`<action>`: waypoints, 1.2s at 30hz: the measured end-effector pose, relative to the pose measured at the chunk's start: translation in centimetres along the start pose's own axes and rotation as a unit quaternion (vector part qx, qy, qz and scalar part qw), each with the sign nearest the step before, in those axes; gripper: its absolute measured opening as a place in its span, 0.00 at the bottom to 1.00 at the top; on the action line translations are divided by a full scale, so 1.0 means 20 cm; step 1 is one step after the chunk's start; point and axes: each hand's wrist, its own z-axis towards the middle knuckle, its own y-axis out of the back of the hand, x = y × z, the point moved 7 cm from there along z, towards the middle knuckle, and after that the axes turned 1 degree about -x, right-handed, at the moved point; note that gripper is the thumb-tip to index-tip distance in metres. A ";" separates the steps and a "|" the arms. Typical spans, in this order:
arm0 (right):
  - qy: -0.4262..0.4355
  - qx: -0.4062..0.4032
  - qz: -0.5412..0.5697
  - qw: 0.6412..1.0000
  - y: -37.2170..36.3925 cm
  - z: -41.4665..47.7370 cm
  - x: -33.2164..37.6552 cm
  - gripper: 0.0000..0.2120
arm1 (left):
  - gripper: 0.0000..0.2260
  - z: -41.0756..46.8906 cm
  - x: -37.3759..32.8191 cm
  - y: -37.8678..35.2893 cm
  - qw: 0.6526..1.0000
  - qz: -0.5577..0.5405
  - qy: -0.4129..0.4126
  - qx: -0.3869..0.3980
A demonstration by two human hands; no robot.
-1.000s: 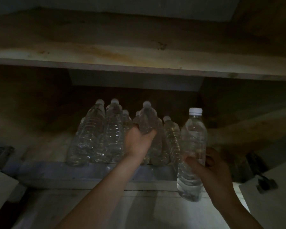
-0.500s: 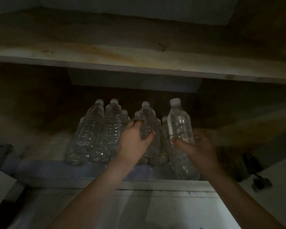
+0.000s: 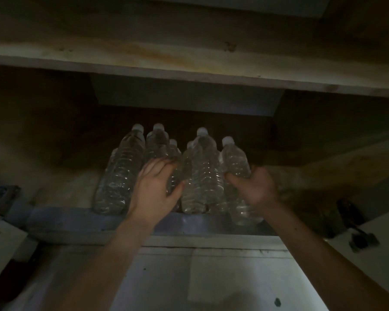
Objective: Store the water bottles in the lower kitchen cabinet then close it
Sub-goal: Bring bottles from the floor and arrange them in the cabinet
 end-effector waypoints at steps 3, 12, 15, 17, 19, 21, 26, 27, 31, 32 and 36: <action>0.012 0.000 -0.001 1.000 -0.02 -0.05 0.00 0.27 | 0.22 0.01 -0.01 0.00 1.000 -0.005 -0.010 0.002; 0.107 -0.029 0.112 0.988 0.01 -0.14 -0.03 0.14 | 0.22 0.03 -0.22 -0.05 0.995 -0.040 -0.085 0.022; 0.104 -0.030 0.116 0.987 0.00 -0.10 -0.03 0.14 | 0.27 0.05 -0.24 -0.08 0.993 -0.055 -0.077 0.063; 0.097 -0.030 0.109 0.989 -0.02 -0.07 -0.02 0.18 | 0.29 0.05 -0.24 -0.10 0.993 -0.054 -0.072 0.077; 0.086 -0.033 0.109 0.990 -0.03 -0.04 -0.01 0.24 | 0.30 0.05 -0.24 -0.11 0.993 -0.060 -0.065 0.078; 0.084 -0.040 0.104 0.990 -0.04 -0.01 -0.01 0.25 | 0.30 0.05 -0.23 -0.12 0.993 -0.071 -0.058 0.072; 0.086 -0.038 0.116 0.989 -0.05 0.02 0.01 0.10 | 0.31 0.05 -0.22 -0.12 0.993 -0.086 -0.049 0.071; 0.090 -0.036 0.121 0.988 -0.04 0.02 0.02 0.10 | 0.31 0.05 -0.22 -0.12 0.992 -0.090 -0.048 0.070; 0.104 -0.017 0.138 0.985 -0.04 0.02 0.04 0.10 | 0.31 0.05 -0.22 -0.12 0.993 -0.089 -0.042 0.065; 0.106 -0.011 0.142 0.984 -0.04 0.01 0.06 0.10 | 0.32 0.05 -0.22 -0.12 0.993 -0.090 -0.041 0.065; 0.112 0.001 0.134 0.985 -0.03 0.02 0.07 0.09 | 0.32 0.05 -0.21 -0.12 0.992 -0.097 -0.043 0.065</action>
